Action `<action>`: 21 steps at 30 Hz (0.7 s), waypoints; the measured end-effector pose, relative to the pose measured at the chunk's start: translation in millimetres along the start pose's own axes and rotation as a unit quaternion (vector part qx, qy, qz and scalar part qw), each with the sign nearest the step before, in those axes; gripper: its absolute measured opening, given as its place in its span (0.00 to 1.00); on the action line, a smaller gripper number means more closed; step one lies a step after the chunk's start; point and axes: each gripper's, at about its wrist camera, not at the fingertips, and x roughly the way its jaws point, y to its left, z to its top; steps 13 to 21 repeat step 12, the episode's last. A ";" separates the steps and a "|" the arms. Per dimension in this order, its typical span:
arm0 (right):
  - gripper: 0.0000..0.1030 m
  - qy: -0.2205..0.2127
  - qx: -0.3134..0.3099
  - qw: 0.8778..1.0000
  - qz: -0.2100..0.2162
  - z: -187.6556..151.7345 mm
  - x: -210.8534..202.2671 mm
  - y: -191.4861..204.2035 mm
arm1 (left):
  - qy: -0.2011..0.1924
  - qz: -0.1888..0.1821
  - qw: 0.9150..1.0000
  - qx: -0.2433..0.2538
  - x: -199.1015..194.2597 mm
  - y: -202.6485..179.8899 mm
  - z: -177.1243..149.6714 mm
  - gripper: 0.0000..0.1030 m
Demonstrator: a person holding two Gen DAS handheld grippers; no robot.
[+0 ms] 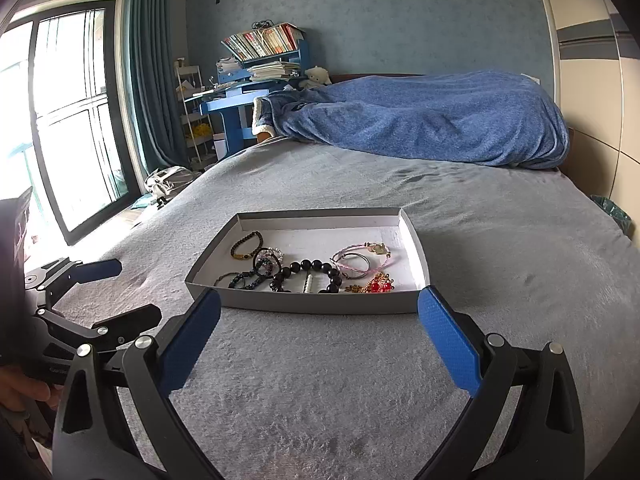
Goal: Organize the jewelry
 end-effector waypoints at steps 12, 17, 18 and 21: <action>0.95 0.000 0.000 1.000 -0.001 0.2 0.4 -0.1 | 0.003 0.005 1.000 0.001 0.8 2.4 1.3 0.95; 0.95 0.000 0.000 1.000 -0.001 0.2 0.4 -0.1 | 0.003 0.005 1.000 0.001 0.8 2.4 1.3 0.95; 0.95 0.000 0.000 1.000 -0.001 0.2 0.4 -0.1 | 0.003 0.005 1.000 0.001 0.8 2.4 1.3 0.95; 0.95 0.000 0.000 1.000 -0.001 0.2 0.4 -0.1 | 0.003 0.005 1.000 0.001 0.8 2.4 1.3 0.95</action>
